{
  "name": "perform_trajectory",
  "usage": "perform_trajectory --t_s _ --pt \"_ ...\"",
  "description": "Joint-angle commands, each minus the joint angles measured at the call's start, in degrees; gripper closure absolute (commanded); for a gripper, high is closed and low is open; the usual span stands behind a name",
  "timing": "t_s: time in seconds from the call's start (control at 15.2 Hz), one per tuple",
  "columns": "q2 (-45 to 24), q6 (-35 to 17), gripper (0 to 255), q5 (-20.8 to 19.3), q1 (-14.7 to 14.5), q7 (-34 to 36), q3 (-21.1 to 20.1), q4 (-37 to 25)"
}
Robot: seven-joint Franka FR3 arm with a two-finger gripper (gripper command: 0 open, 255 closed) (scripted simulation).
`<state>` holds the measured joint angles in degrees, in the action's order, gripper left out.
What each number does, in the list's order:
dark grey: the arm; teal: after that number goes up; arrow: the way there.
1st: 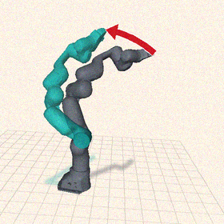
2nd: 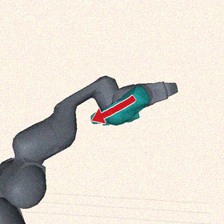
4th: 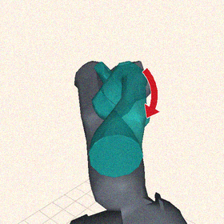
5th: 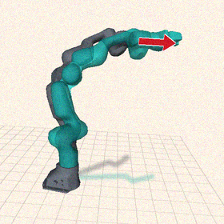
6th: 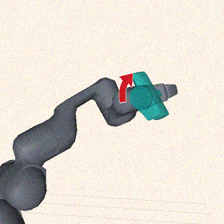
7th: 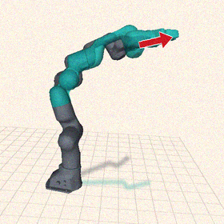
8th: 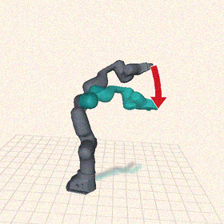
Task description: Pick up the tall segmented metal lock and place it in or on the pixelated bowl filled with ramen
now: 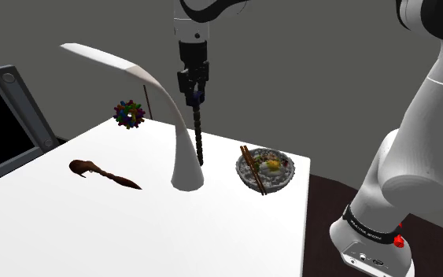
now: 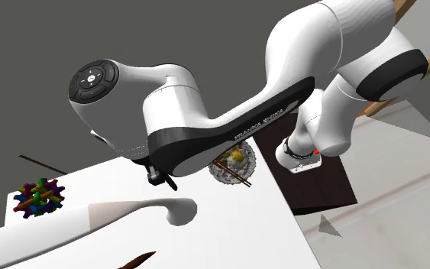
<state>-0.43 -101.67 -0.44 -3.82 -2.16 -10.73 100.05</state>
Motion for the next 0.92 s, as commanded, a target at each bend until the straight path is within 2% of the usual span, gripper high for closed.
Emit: perform_trajectory --t_s 0.0,0.86 --pt "0.0 -0.1 255 0.0 0.0 0.0 0.0 0.1" --pt "-1.6 10.4 255 -0.3 -0.1 0.2 -0.1 -11.9"
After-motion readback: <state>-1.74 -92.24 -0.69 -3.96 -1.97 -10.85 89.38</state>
